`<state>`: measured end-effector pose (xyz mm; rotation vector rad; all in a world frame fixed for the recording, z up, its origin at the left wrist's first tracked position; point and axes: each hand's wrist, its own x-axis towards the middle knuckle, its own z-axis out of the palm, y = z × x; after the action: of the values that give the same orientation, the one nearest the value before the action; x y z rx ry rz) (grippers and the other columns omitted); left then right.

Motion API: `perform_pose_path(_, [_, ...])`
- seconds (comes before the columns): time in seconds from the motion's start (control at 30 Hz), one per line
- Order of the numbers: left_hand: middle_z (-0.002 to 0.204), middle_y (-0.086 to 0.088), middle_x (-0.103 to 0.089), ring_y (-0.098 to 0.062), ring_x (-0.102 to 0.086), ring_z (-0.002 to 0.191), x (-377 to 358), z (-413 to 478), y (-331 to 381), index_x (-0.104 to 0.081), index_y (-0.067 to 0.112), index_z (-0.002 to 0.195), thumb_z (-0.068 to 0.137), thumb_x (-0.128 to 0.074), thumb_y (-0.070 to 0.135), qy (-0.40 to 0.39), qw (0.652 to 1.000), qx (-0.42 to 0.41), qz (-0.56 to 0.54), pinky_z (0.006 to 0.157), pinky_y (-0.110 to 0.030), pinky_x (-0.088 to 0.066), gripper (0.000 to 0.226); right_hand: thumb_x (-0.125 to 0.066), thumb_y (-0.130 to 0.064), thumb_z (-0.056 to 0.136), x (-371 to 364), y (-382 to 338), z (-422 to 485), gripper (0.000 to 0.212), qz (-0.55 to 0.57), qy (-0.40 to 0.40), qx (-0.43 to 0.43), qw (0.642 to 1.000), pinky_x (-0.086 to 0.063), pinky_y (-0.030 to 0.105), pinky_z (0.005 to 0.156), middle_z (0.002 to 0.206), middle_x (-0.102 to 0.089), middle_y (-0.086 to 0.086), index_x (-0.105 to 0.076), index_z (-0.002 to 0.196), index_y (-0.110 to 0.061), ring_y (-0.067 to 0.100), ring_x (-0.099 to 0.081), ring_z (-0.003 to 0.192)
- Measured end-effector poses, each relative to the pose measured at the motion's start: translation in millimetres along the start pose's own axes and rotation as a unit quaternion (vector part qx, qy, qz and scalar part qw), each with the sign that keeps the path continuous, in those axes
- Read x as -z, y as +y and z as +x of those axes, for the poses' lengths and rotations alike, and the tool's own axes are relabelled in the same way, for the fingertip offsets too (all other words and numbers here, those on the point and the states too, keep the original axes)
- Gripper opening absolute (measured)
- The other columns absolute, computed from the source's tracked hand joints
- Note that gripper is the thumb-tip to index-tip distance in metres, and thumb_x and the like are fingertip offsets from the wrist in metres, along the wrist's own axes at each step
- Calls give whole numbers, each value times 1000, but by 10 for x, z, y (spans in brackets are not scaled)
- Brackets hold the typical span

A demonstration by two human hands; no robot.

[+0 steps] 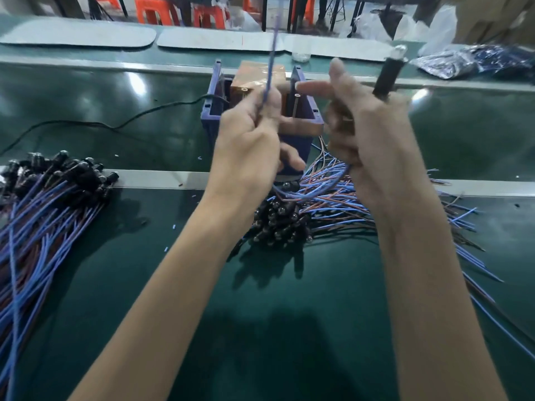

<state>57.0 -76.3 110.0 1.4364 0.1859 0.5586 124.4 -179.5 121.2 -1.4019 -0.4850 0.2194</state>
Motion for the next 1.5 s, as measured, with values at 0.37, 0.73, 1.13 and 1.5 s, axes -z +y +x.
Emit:
perform_pose_path(0.37, [70, 1, -69, -1, -51, 43, 87, 39, -91, -69, 7, 91, 101, -47, 16, -55, 992, 14, 112, 45, -9, -40, 26, -70, -5, 84, -99, 111, 34, 15, 36, -6, -21, 999, -54, 26, 56, 74, -68, 9, -69, 90, 8, 15, -63, 63])
perform_pose_path(0.73, [69, 10, -69, -2, -59, 63, 45, 23, -100, -64, 30, 79, 103, -43, 22, 11, 997, -9, 82, 56, -14, -47, 32, -63, -16, 91, -103, 75, 38, 21, -5, 54, -29, 998, -39, 13, 47, 67, -68, -4, -58, 71, -19, 2, -53, 52])
perform_pose_path(1.13, [54, 12, -59, -5, -44, 51, 390, 223, -269, -61, 35, 126, 99, -42, 21, 86, 948, -46, 302, 68, -30, -42, 36, -44, -1, 95, 39, 157, 139, 38, -64, 76, -66, 993, -25, 8, 35, 45, -42, -2, -55, 130, -13, 2, -34, 31])
perform_pose_path(1.5, [65, 8, -61, -2, -48, 42, 674, 306, -295, -67, 31, 90, 100, -42, 9, 33, 955, 17, 295, 54, -18, -43, 35, -45, 2, 92, 72, 250, 139, 29, -96, 80, -85, 989, -19, 10, 34, 48, -34, -3, -71, 96, -12, 2, -22, 33])
